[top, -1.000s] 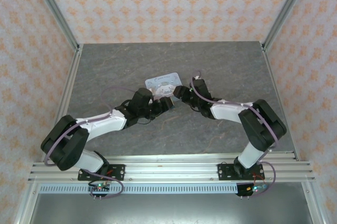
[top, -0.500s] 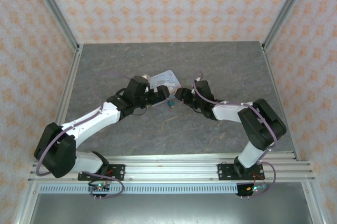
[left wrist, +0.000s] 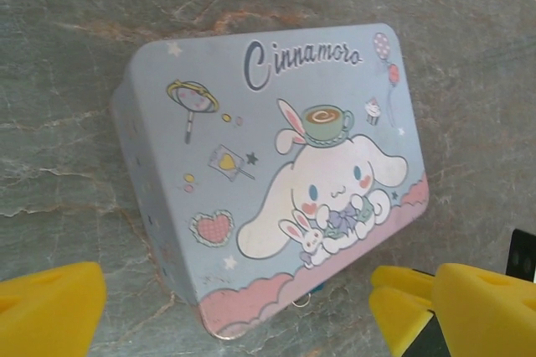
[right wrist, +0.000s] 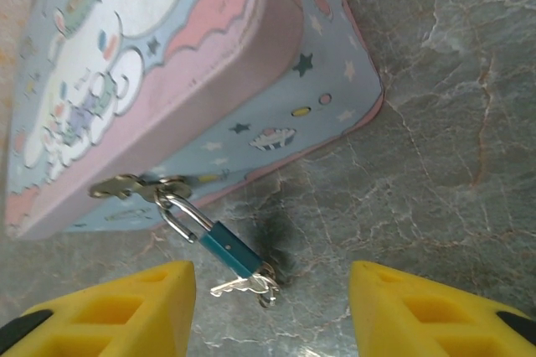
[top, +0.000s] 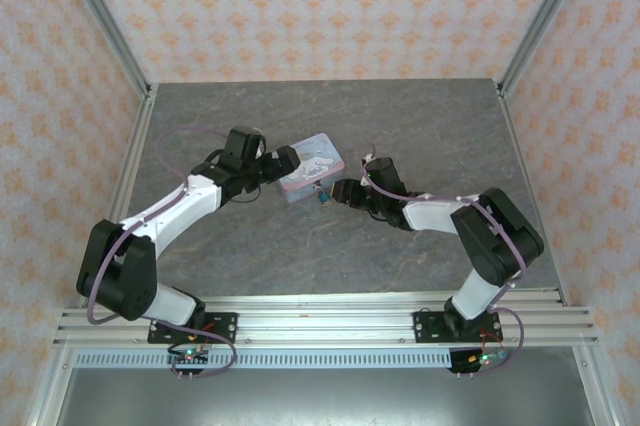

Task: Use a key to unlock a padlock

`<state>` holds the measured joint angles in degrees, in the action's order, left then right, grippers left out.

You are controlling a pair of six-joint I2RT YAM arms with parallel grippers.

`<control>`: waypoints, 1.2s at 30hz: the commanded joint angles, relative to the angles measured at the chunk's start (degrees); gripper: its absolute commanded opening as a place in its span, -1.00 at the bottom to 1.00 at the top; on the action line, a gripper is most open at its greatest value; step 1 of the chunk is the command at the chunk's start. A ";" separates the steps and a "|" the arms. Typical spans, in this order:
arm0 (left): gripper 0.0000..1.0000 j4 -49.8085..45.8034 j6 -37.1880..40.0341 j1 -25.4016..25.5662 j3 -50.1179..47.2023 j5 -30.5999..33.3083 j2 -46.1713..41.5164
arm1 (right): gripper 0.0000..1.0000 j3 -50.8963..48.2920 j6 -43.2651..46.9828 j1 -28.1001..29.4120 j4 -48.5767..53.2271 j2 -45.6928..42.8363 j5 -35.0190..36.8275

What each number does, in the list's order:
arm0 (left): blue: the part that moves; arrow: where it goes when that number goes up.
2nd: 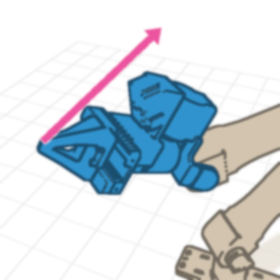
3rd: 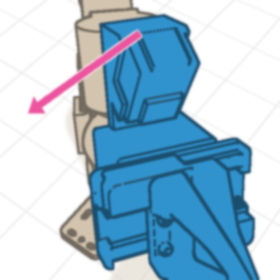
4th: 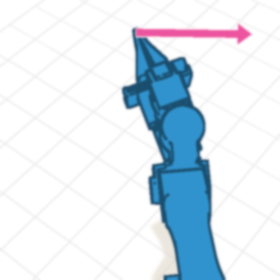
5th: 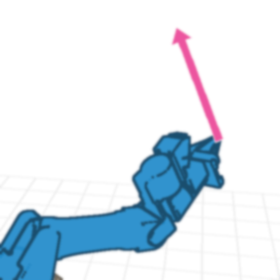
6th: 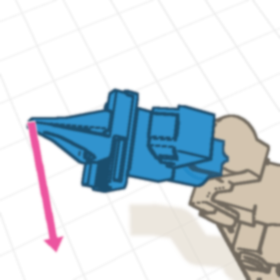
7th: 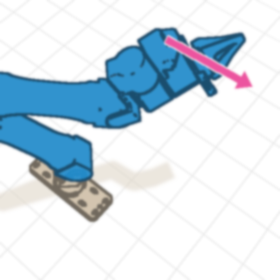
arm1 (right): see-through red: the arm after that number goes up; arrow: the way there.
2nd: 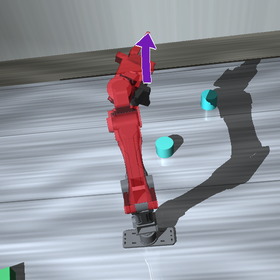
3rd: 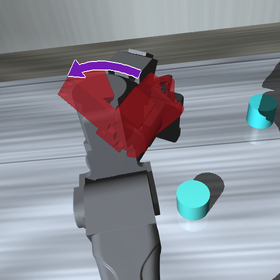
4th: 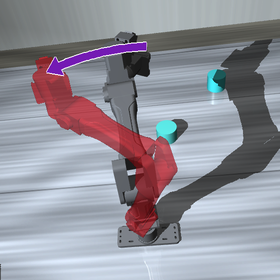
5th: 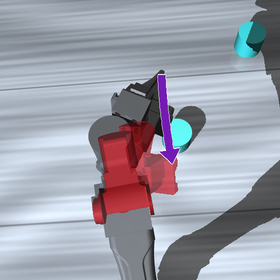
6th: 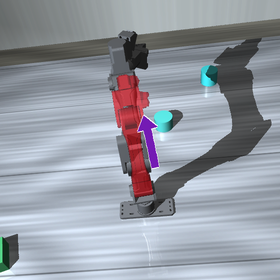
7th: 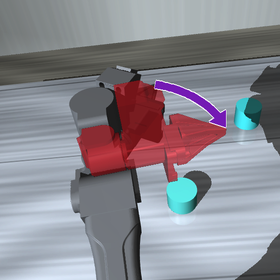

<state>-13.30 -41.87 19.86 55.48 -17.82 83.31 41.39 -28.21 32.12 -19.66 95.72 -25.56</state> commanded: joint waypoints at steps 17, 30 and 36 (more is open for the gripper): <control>0.99 0.42 0.03 -2.46 2.88 -4.72 4.67 | -0.07 8.89 10.23 4.00 7.62 8.36 0.35; 1.00 1.35 -0.58 -2.48 2.74 -5.34 5.64 | -0.25 9.76 9.98 4.55 7.27 10.37 -0.28; 0.99 1.73 -0.76 -2.46 2.62 -5.54 5.80 | -0.46 9.60 9.25 4.54 6.66 10.41 -0.60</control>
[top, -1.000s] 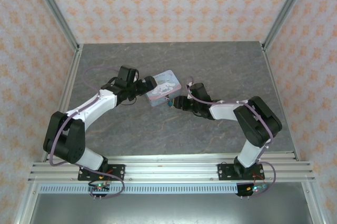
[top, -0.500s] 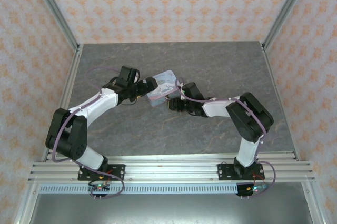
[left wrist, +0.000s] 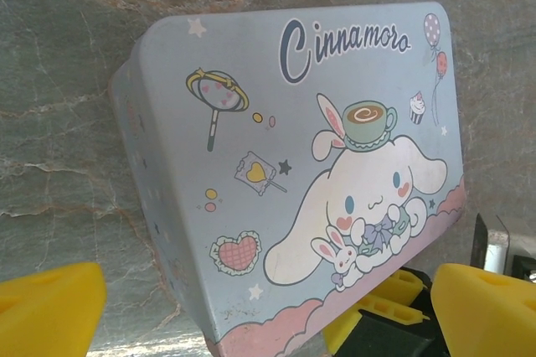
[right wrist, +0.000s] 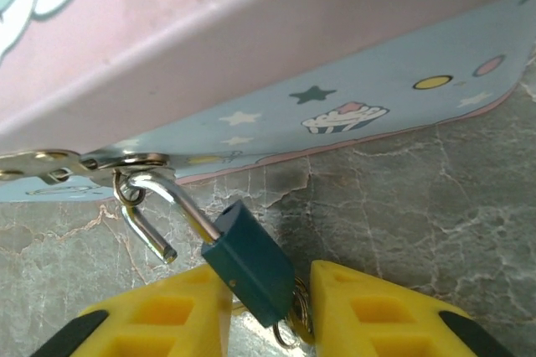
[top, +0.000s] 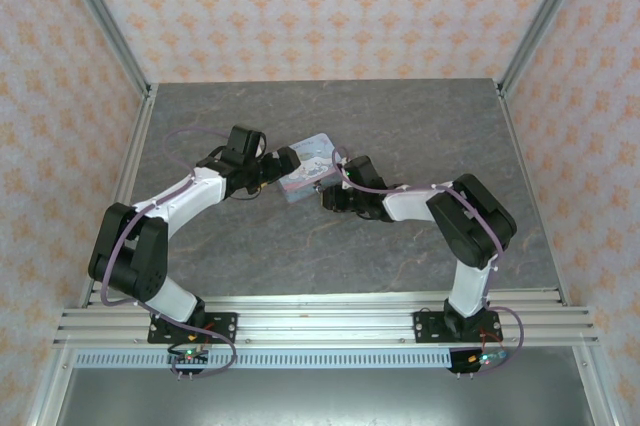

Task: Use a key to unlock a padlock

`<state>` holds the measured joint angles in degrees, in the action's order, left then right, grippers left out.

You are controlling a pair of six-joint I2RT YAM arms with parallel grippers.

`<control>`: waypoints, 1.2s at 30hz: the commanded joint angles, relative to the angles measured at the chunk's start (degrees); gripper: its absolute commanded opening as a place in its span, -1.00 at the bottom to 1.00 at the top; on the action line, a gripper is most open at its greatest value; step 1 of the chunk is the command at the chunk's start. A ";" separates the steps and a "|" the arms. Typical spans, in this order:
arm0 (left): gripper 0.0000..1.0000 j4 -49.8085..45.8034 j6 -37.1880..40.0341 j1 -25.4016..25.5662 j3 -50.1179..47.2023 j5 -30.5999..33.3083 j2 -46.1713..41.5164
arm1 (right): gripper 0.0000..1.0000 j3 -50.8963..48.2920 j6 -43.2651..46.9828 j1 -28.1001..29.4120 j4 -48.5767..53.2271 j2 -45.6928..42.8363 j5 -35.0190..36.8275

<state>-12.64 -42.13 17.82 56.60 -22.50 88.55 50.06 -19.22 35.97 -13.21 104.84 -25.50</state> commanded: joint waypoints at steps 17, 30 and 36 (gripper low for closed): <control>0.99 -1.55 1.49 -0.52 0.83 2.74 -0.70 | -1.00 -2.66 -5.89 0.75 -4.00 -1.90 0.24; 0.99 -7.71 5.23 2.75 2.27 13.52 1.10 | -1.00 -6.11 -13.53 0.74 -10.68 -2.53 1.60; 0.99 -8.65 5.92 6.34 2.90 18.89 3.13 | -1.00 -6.64 -15.04 0.69 -11.66 -2.85 2.03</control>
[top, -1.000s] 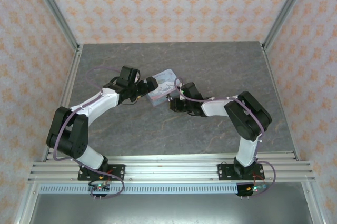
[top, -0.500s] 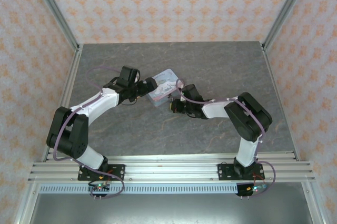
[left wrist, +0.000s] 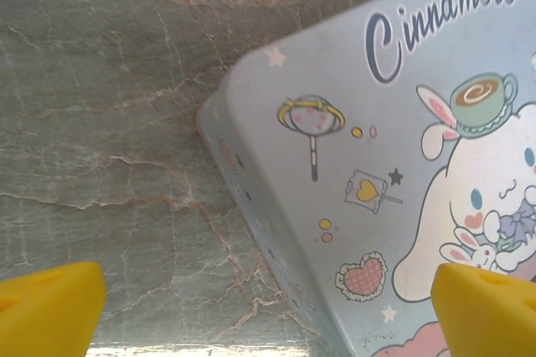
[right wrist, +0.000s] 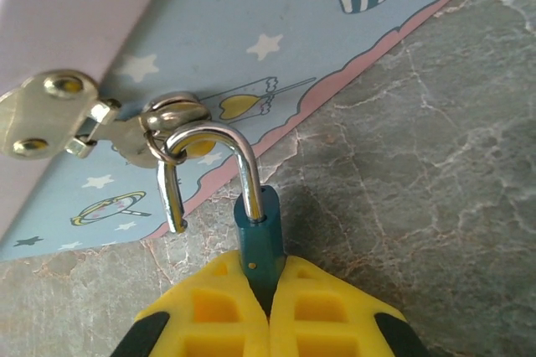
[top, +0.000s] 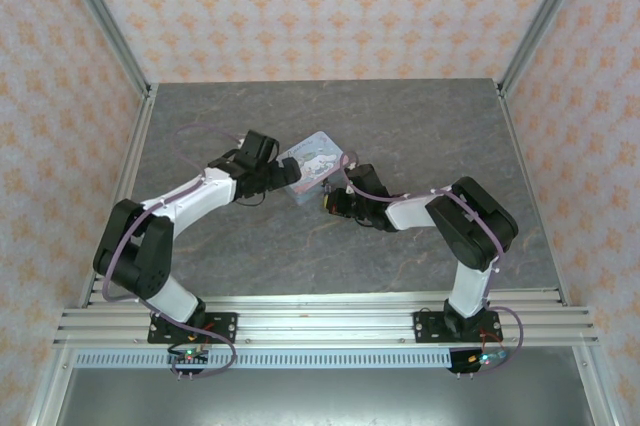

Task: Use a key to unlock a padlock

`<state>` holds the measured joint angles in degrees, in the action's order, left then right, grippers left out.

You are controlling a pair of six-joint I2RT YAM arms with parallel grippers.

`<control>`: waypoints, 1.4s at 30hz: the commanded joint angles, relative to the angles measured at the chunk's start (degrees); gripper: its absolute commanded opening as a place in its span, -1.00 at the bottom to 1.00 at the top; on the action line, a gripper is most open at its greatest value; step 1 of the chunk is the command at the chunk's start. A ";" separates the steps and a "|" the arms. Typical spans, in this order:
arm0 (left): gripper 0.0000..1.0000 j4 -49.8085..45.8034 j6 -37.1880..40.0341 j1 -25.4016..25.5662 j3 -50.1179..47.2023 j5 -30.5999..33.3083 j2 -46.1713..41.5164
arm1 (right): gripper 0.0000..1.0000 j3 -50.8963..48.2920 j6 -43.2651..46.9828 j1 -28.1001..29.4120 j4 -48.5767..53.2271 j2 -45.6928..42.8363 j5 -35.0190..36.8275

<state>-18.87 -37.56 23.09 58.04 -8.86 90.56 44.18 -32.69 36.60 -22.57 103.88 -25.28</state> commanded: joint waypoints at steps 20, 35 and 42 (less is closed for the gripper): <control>1.00 -0.26 -0.67 3.84 -2.64 7.74 3.64 | -1.00 -2.53 -13.34 0.06 -12.76 -0.64 2.68; 1.00 1.28 -1.29 4.06 -4.59 6.49 4.45 | -1.00 -2.04 -17.83 0.06 -17.45 3.02 4.07; 1.00 1.62 -1.29 4.06 -4.97 6.40 4.58 | -1.00 -2.79 -18.50 -0.33 -18.71 3.20 6.28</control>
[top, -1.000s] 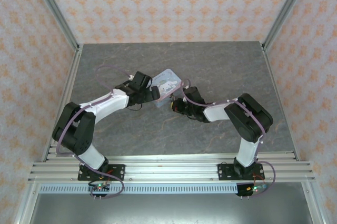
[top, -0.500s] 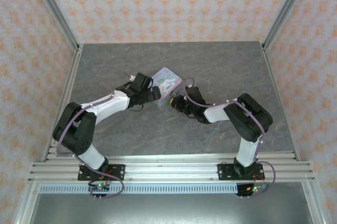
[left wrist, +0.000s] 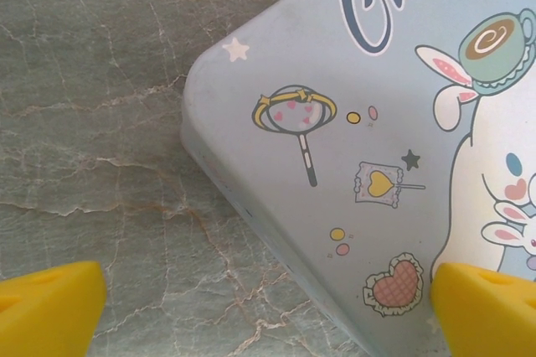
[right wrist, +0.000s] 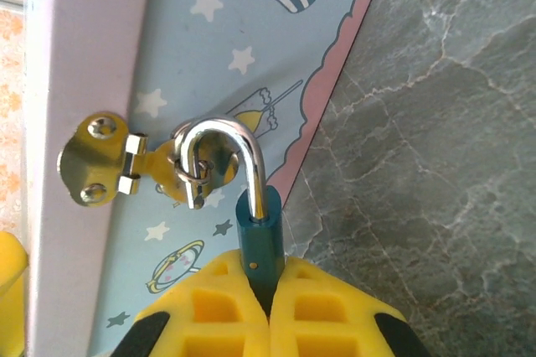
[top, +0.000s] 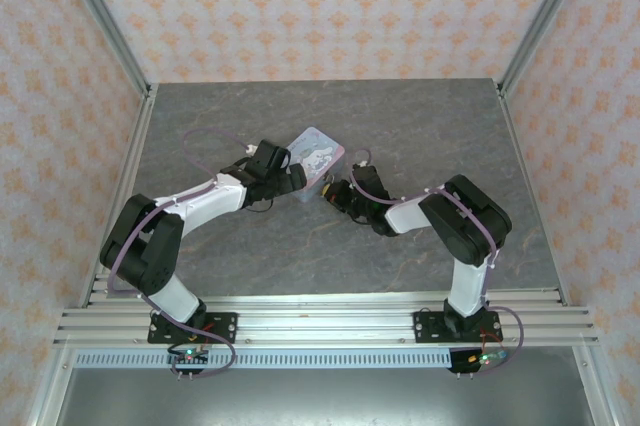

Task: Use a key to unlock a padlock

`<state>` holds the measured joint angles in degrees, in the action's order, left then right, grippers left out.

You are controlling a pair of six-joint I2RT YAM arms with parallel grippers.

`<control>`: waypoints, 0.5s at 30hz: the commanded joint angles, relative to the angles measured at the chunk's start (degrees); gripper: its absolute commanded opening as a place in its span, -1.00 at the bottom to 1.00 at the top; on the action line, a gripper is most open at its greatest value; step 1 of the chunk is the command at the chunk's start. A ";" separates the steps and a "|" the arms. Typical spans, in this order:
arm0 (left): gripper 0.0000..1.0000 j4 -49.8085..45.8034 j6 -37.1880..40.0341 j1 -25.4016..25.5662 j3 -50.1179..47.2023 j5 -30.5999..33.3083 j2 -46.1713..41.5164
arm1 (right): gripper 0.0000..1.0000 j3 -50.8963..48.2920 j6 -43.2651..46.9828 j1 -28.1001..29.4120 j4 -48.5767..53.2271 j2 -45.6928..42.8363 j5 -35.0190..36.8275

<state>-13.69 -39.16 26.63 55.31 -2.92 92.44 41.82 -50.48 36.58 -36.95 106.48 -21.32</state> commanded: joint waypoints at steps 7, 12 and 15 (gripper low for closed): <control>1.00 -3.51 0.40 0.52 -2.58 0.32 2.88 | -1.00 0.06 -1.77 -0.96 -5.37 1.17 3.23; 1.00 -3.15 0.31 0.52 -2.67 0.19 3.09 | -1.00 0.10 -2.55 -1.66 -6.40 1.78 3.49; 0.99 -3.18 0.35 0.52 -2.71 0.19 3.21 | -1.00 0.68 -1.88 -2.04 -6.53 2.31 2.58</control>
<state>-11.62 -39.16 26.65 54.96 -3.81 93.08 41.78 -52.31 35.35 -40.40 108.03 -19.94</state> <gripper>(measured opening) 0.997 0.046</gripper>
